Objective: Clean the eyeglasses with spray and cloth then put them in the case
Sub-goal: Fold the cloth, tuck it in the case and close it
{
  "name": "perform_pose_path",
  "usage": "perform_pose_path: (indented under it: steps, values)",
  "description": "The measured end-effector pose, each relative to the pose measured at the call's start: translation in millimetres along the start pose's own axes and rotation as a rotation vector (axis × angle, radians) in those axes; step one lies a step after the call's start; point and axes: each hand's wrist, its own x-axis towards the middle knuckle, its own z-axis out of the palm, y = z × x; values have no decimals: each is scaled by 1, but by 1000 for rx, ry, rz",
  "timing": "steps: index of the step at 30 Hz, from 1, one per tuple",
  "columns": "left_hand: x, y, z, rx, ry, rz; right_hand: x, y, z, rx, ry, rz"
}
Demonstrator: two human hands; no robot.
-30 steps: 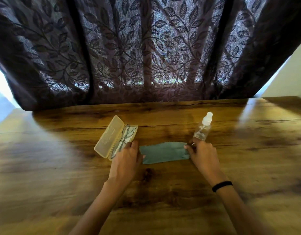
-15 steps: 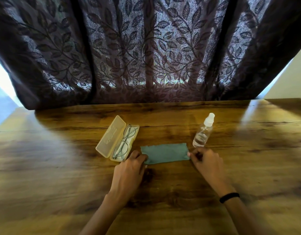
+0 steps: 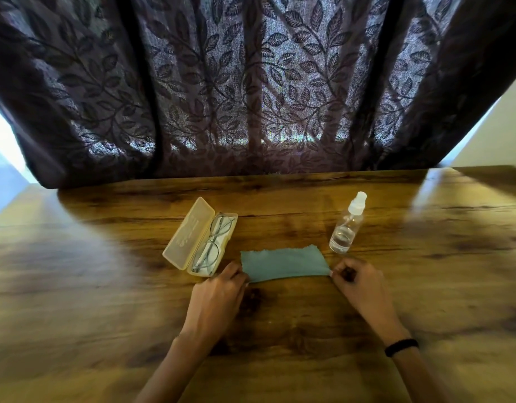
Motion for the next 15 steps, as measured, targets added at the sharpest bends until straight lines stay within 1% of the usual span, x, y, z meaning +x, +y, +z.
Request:
perform_pose_path:
  steps: [3,9,12,15]
  values:
    - [-4,-1,-3,23,-8,13,-1,3,-2,6,-18,-4]
    - [-3,-4,-1,17,-14,7,0,2,-3,-68,-27,-28]
    - [2,-4,1,-4,8,45,0,-1,-4,-76,7,-102]
    - [4,-2,1,1,7,73,-2,-1,-2,-106,-31,-255]
